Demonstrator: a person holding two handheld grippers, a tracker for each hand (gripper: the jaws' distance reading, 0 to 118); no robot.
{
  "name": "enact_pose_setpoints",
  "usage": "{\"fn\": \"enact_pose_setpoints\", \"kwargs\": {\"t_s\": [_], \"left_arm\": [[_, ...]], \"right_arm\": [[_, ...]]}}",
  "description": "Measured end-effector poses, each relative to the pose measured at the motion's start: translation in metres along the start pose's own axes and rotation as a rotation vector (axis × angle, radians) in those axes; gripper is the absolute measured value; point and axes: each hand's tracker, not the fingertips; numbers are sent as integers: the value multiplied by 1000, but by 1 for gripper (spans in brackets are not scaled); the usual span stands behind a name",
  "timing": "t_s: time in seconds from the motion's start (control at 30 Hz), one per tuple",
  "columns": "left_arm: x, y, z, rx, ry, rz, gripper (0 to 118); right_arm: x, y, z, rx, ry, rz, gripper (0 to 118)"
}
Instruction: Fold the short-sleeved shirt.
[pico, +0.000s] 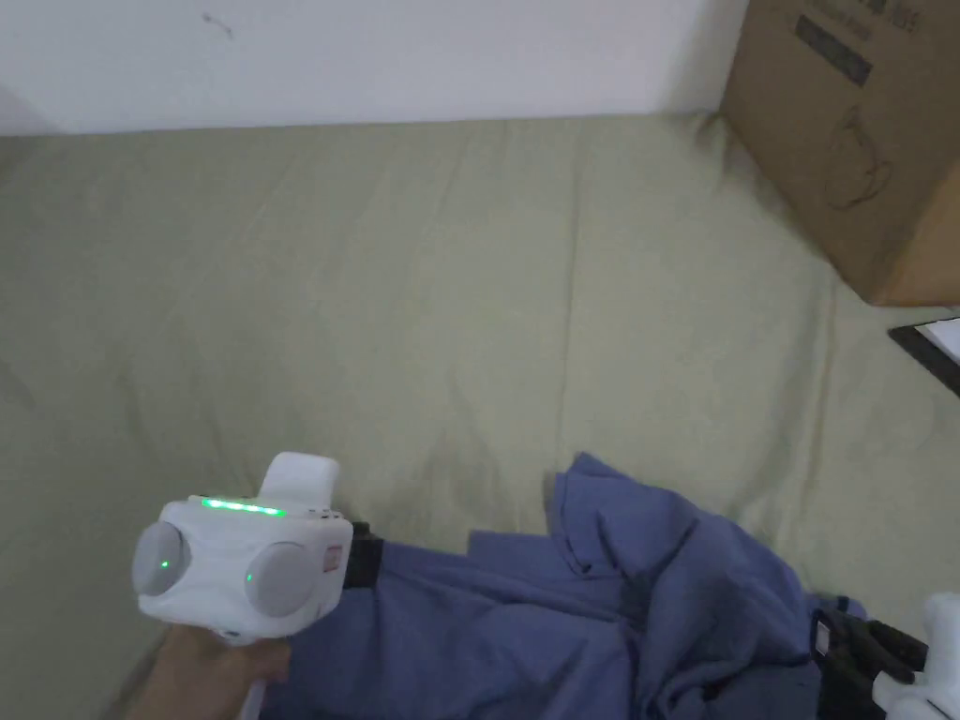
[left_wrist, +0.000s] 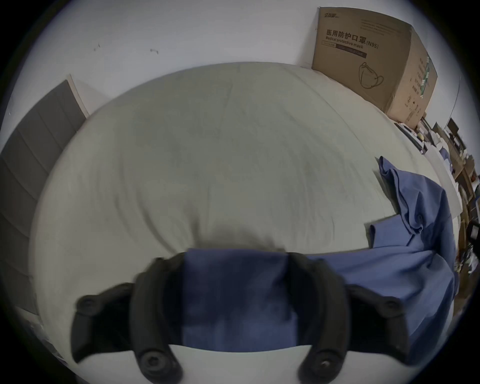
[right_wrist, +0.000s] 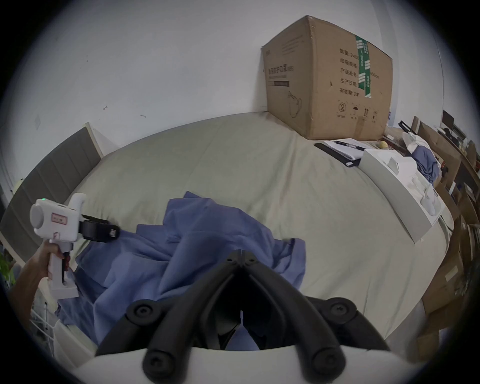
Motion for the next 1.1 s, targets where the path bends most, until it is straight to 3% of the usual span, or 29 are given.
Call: {"fn": "enact_pose_setpoints", "kwargs": {"t_s": [0.03, 0.13, 0.3, 0.47, 0.5, 0.6, 0.63, 0.77, 0.8, 0.83, 0.9, 0.93, 0.97, 1.0, 1.03, 1.1], "left_arm": [[2, -1, 2, 11, 27, -19, 5], [0, -4, 3, 16, 94, -88, 2], [-9, 6, 24, 25, 31, -10, 2], [-24, 12, 71, 90, -4, 4, 2], [-26, 11, 77, 101, -8, 1, 2], [-28, 10, 87, 117, -17, 7, 2], [-27, 7, 90, 121, -16, 14, 2], [-26, 3, 90, 114, -13, 11, 2], [-26, 3, 89, 112, -12, 7, 2], [-26, 2, 89, 110, -9, 9, 2], [-28, 1, 88, 107, -15, 13, 2], [-30, 0, 87, 106, -17, 17, 2], [-30, 0, 85, 102, -19, 15, 2], [-30, 0, 84, 101, -15, 14, 2], [-31, -2, 82, 98, -13, 16, 2], [-31, -3, 81, 91, -13, 20, 2]], "right_arm": [[3, -1, 1, 1, -6, -7, 0], [13, 1, 5, -3, -20, -26, 0], [36, 14, 8, -5, -9, -52, 0], [48, 49, -17, -95, 135, -3, 2], [47, 58, -27, -118, 160, 6, 13], [39, 79, -63, -173, 258, 95, 103], [35, 83, -79, -219, 270, 128, 118], [28, 86, -132, -338, 222, 136, 109], [31, 82, -146, -403, 198, 150, 102], [32, 76, -156, -464, 175, 148, 87], [31, 58, -166, -524, 185, 143, 80], [28, 53, -160, -433, 149, 160, 71], [21, 56, -153, -399, 135, 205, 55], [16, 58, -153, -434, 130, 253, 30], [11, 62, -153, -435, 113, 251, 4], [6, 65, -154, -436, 96, 239, 4]]}}
